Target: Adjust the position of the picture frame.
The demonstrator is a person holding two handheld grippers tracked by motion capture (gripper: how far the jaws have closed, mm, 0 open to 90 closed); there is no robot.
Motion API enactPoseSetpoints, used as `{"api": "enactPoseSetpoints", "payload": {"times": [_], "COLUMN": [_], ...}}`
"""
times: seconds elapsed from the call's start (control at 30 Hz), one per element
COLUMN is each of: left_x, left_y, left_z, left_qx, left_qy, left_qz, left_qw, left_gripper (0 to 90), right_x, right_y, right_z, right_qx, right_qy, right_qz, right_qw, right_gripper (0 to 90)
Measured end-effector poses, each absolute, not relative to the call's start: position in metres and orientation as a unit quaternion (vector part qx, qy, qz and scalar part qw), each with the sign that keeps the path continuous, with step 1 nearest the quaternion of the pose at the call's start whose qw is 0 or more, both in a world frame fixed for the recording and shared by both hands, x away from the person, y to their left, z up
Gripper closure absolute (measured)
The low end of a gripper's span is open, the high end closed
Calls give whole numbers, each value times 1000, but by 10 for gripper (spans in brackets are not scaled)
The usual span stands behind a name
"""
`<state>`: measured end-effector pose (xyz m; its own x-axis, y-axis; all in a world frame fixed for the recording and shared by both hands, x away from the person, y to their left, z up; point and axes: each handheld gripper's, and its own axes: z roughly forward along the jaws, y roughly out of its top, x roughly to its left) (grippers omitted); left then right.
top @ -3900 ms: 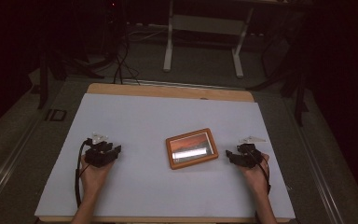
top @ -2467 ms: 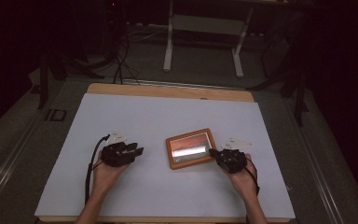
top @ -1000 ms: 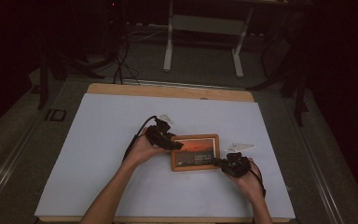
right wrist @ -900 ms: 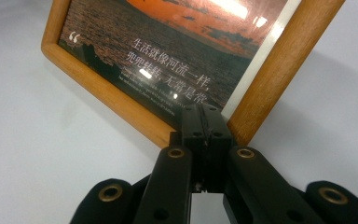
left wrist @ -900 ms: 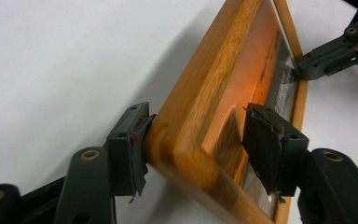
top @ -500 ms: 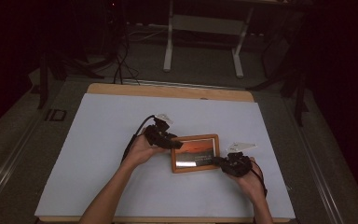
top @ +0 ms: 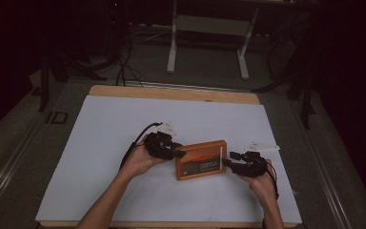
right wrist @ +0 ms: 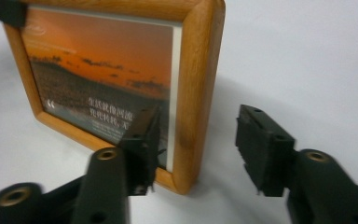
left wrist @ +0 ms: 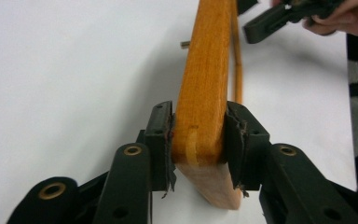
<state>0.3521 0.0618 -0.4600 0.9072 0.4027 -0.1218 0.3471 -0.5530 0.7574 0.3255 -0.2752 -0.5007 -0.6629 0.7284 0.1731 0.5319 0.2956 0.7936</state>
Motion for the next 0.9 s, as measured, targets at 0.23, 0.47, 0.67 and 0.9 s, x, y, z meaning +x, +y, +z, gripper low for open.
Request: {"api": "enactPoseSetpoints", "payload": {"times": [0.23,0.47,0.67,0.9], "left_x": [338,322,314,306], "left_y": [58,67,90,117], "left_z": [-457,-457,-463,-478], "left_qx": [885,885,881,863], "left_qy": [194,184,188,199], "left_qz": [55,66,49,23], "left_qw": [418,422,432,464], "left_gripper": [660,669,675,680], "right_x": [328,333,335,339], "right_y": [-271,-267,-258,-242], "right_z": [-505,-511,-513,-516], "right_qx": [373,356,333,322], "right_qy": [797,794,796,776], "right_qz": [466,489,504,542], "right_qw": [90,59,35,-15], "right_gripper": [358,317,295,319]}}
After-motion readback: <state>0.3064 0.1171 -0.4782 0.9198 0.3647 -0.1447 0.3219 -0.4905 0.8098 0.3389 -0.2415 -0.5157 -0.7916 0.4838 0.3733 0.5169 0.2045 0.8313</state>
